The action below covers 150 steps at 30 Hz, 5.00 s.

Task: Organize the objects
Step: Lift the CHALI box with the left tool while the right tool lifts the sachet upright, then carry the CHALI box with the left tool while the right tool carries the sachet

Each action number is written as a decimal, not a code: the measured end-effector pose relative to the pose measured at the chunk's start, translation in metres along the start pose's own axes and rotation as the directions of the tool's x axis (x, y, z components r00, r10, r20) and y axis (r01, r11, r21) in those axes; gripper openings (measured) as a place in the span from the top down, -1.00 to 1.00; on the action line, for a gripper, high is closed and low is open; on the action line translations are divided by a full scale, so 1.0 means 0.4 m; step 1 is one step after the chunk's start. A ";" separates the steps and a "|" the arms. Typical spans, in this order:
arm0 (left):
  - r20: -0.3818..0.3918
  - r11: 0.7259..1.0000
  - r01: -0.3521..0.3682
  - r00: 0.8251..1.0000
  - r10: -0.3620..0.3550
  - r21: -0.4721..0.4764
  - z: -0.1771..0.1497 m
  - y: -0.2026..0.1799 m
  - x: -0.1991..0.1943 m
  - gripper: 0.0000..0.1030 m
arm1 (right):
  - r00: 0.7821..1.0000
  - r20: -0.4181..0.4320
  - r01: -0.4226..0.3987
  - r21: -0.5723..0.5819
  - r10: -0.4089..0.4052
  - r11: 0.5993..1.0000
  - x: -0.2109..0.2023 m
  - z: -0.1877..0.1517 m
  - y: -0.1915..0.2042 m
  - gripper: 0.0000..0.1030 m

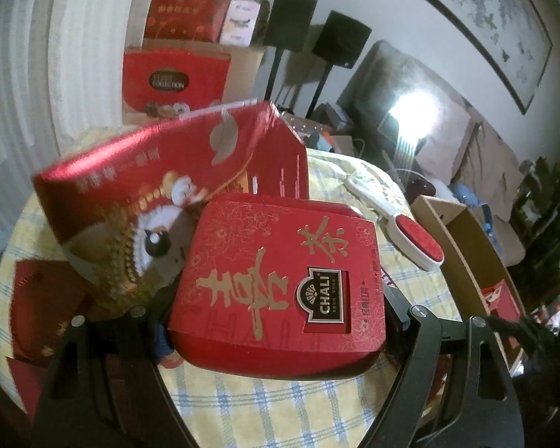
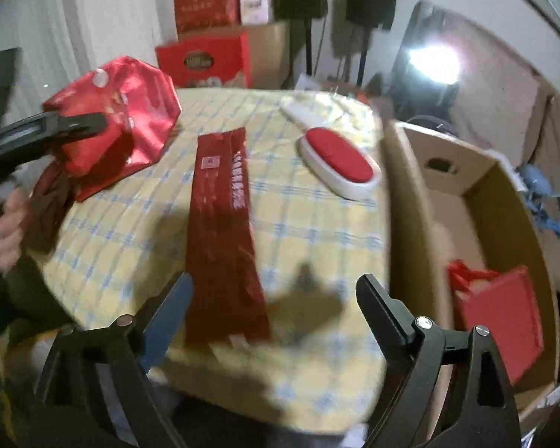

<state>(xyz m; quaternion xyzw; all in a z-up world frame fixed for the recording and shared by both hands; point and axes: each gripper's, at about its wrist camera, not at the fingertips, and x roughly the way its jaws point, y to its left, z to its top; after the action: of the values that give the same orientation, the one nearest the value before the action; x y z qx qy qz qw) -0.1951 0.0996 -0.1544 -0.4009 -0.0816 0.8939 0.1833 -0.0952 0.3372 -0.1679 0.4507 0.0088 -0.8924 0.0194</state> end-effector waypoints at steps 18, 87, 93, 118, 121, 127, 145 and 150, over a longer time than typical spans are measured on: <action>0.030 0.998 -0.060 0.998 0.059 0.032 -0.004 0.067 -0.066 -0.58 | 0.996 -0.076 -0.047 -0.083 0.040 0.995 0.254 0.107 0.150 -0.59; 0.151 0.991 -0.080 0.986 0.064 0.106 -0.014 -0.354 -0.100 -0.58 | 0.897 0.442 -0.084 0.131 0.017 0.988 -0.313 -0.056 -0.272 0.60; 0.147 0.991 -0.069 0.988 0.052 0.113 -0.013 -0.369 -0.098 -0.58 | 0.900 0.436 -0.065 0.158 -0.011 0.985 -0.316 -0.054 -0.291 0.60; 0.121 0.988 -0.045 0.992 0.027 0.147 -0.009 -0.420 -0.086 -0.58 | 0.901 0.429 -0.035 0.207 -0.059 0.978 -0.320 -0.059 -0.350 0.59; 0.116 0.988 -0.044 0.993 0.027 0.149 -0.009 -0.428 -0.080 -0.58 | 0.902 0.428 -0.031 0.207 -0.062 0.978 -0.319 -0.060 -0.355 0.59; 0.129 0.987 -0.042 0.991 0.022 0.157 -0.006 -0.451 -0.079 -0.58 | 0.902 0.426 -0.023 0.207 -0.069 0.978 -0.321 -0.061 -0.360 0.59; 0.119 0.983 -0.026 0.993 0.004 0.181 -0.006 -0.484 -0.074 -0.58 | 0.898 0.429 -0.003 0.235 -0.101 0.972 -0.337 -0.068 -0.394 0.59; 0.119 0.982 -0.020 0.993 -0.002 0.186 -0.006 -0.492 -0.075 -0.58 | 0.897 0.426 0.007 0.244 -0.114 0.970 -0.342 -0.069 -0.406 0.58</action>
<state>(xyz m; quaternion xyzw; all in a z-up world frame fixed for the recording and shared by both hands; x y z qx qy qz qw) -0.1234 0.2685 -0.0777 -0.3285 -0.0063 0.9206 0.2110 0.0012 0.5039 -0.0744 0.2374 -0.0879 -0.9655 -0.0608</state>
